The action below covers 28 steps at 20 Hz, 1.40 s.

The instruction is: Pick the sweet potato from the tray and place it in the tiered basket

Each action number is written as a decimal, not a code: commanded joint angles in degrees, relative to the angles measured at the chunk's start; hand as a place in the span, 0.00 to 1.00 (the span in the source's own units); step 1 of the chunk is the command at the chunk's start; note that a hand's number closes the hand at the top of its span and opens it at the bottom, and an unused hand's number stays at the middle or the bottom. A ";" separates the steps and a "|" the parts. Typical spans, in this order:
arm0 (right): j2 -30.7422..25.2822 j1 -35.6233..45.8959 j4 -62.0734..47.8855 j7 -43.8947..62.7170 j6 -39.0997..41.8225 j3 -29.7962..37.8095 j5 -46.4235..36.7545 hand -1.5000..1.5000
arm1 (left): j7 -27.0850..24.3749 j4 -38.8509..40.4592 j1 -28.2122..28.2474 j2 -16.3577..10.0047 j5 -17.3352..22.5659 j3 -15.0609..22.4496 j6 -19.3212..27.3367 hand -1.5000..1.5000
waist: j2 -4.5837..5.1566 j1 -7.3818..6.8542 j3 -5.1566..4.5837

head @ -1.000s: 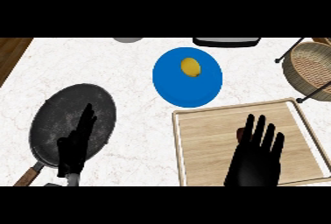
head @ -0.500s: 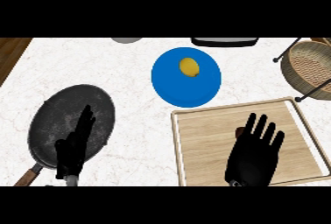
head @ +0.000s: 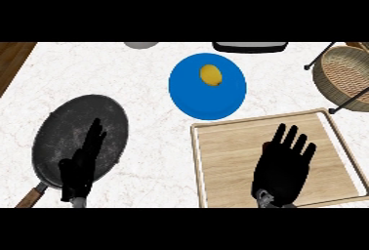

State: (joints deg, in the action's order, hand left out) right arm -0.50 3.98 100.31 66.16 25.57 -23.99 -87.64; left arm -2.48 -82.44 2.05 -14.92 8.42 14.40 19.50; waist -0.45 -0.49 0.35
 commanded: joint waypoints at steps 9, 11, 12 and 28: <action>0.48 1.40 -4.46 10.80 2.38 4.01 4.29 0.00 | 2.09 3.90 1.65 0.21 -1.00 -0.61 -0.03 0.50 | 0.65 0.05 -0.38; 0.49 0.50 -5.96 10.94 0.13 3.28 4.15 0.00 | 3.71 4.04 -0.71 0.75 -1.27 -0.50 -0.07 0.50 | 0.66 0.26 -0.36; 0.49 -1.28 -3.83 6.02 1.39 7.57 2.67 0.00 | 5.11 2.14 -0.30 1.78 -1.69 -0.22 1.69 0.50 | 0.51 0.65 -0.35; -2.91 2.43 -11.15 -4.86 -0.92 5.61 -6.37 1.00 | 2.39 1.99 3.31 3.08 -3.58 0.32 0.57 0.50 | 0.51 0.12 -0.37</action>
State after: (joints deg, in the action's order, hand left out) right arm -0.70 6.24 94.04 58.68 24.66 -18.16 -90.20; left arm 0.10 -82.77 2.17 -13.64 6.17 12.98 18.94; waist -1.22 -0.42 -0.26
